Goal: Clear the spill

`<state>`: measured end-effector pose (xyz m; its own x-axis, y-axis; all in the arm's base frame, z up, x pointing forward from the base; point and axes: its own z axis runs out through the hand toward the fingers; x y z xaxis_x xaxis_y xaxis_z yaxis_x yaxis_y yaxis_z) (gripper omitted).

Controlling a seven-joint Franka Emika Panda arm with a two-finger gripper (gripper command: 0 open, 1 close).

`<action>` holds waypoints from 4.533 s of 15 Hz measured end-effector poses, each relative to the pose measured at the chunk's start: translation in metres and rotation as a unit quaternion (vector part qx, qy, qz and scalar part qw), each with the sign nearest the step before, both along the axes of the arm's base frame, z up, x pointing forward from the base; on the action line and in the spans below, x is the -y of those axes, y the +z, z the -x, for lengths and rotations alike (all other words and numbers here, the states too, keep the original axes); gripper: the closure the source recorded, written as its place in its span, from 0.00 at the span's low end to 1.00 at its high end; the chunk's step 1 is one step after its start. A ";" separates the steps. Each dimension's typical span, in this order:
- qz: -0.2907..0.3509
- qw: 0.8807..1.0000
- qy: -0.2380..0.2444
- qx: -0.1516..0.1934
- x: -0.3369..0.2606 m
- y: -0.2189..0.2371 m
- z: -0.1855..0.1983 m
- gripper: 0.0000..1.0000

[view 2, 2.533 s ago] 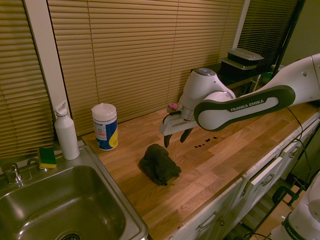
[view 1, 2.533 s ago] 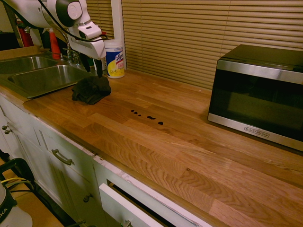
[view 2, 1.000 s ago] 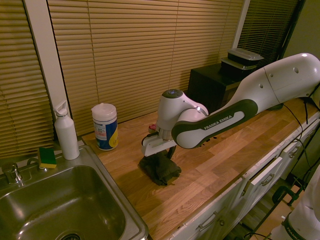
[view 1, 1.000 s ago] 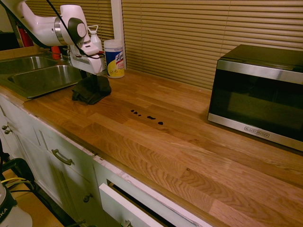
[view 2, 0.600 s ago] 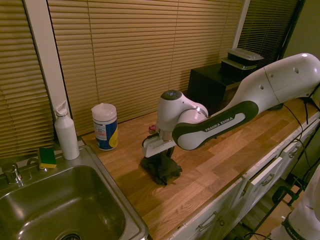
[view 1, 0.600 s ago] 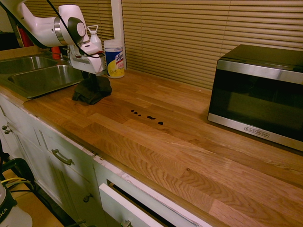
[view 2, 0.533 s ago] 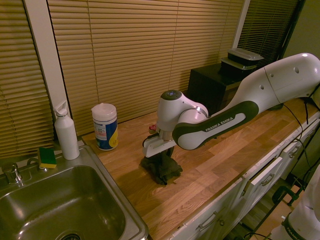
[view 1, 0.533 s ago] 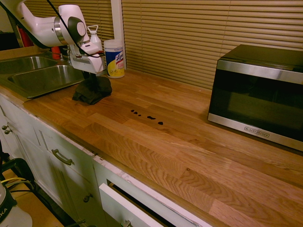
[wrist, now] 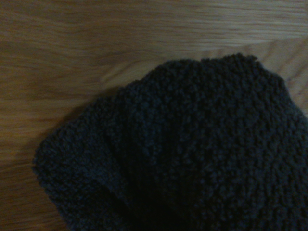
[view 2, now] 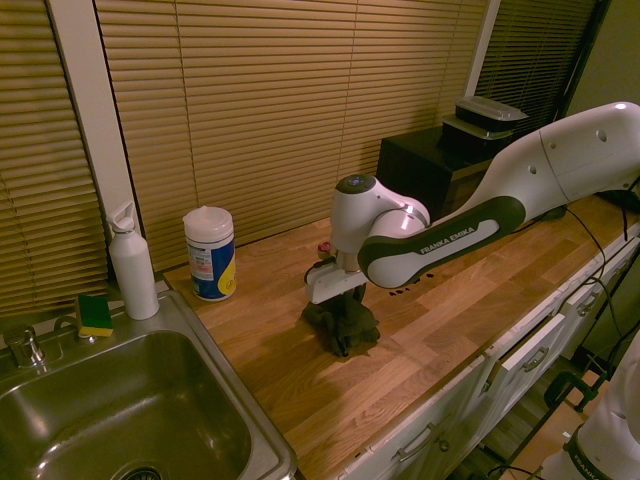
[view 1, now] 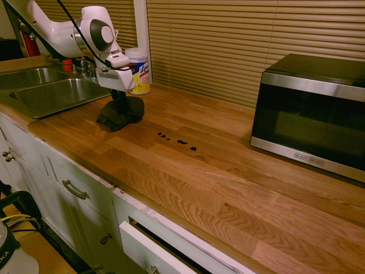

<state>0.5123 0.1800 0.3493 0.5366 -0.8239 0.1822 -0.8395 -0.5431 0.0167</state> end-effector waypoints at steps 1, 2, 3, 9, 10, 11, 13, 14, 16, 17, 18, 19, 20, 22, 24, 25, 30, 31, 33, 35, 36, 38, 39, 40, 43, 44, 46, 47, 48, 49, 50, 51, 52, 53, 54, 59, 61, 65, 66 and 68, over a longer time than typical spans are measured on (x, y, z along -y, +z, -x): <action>0.003 1.000 -0.007 0.001 0.010 0.000 0.001 1.00; 0.006 1.000 -0.014 0.001 0.022 0.000 0.003 1.00; 0.010 1.000 -0.022 0.003 0.036 -0.001 0.005 1.00; 0.020 0.998 -0.063 0.019 0.101 -0.003 0.006 1.00; 0.023 0.997 -0.067 0.020 0.109 -0.004 0.006 1.00; 0.025 0.997 -0.072 0.021 0.118 -0.004 0.005 1.00; 0.028 0.996 -0.084 0.024 0.136 -0.005 0.003 1.00; 0.029 0.995 -0.089 0.026 0.144 -0.005 0.003 1.00; 0.031 0.994 -0.097 0.029 0.161 -0.005 0.002 1.00; 0.033 0.994 -0.101 0.030 0.170 -0.005 0.002 1.00; 0.035 0.993 -0.106 0.030 0.180 -0.006 0.002 1.00; 0.034 0.993 -0.111 0.031 0.189 -0.006 0.002 1.00; 0.034 0.992 -0.114 0.032 0.198 -0.006 0.002 1.00; 0.034 0.991 -0.122 0.034 0.217 -0.006 0.002 1.00; 0.032 0.991 -0.128 0.036 0.234 -0.007 0.002 1.00; 0.032 0.990 -0.129 0.037 0.240 -0.008 0.002 1.00; 0.024 0.988 -0.148 0.036 0.281 -0.015 0.008 1.00; 0.019 0.987 -0.153 0.037 0.289 -0.016 0.010 1.00; 0.012 0.986 -0.162 0.040 0.302 -0.017 0.012 1.00; 0.007 0.985 -0.169 0.044 0.313 -0.018 0.015 1.00; 0.005 0.984 -0.173 0.047 0.316 -0.019 0.016 1.00; 0.003 0.983 -0.175 0.050 0.320 -0.019 0.018 1.00; 0.002 0.983 -0.174 0.051 0.320 -0.019 0.019 1.00; 0.002 0.984 -0.171 0.053 0.320 -0.019 0.020 1.00; 0.002 0.986 -0.159 0.058 0.316 -0.019 0.022 1.00; 0.004 0.987 -0.153 0.057 0.313 -0.018 0.022 1.00; 0.008 0.989 -0.139 0.057 0.307 -0.018 0.021 1.00; 0.009 0.990 -0.132 0.057 0.302 -0.017 0.021 1.00; 0.009 0.991 -0.123 0.056 0.296 -0.016 0.022 1.00; 0.008 0.992 -0.113 0.056 0.286 -0.014 0.022 1.00; 0.007 0.993 -0.100 0.054 0.272 -0.014 0.023 1.00; 0.007 0.995 -0.087 0.052 0.257 -0.013 0.022 1.00; 0.005 0.996 -0.075 0.050 0.240 -0.012 0.021 1.00; 0.003 0.997 -0.066 0.049 0.225 -0.010 0.021 1.00; 0.000 0.997 -0.057 0.049 0.212 -0.009 0.022 1.00; -0.008 0.998 -0.022 0.053 0.151 0.001 0.022 1.00; -0.011 0.998 -0.006 0.056 0.120 0.006 0.022 1.00; -0.014 0.998 0.019 0.053 0.066 0.006 0.019 1.00; -0.014 0.998 0.024 0.052 0.056 0.005 0.017 1.00; -0.015 0.998 0.035 0.052 0.036 0.004 0.013 1.00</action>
<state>0.4998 0.1443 0.3528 0.5730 -0.7904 0.2166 -0.7953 -0.6001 -0.0858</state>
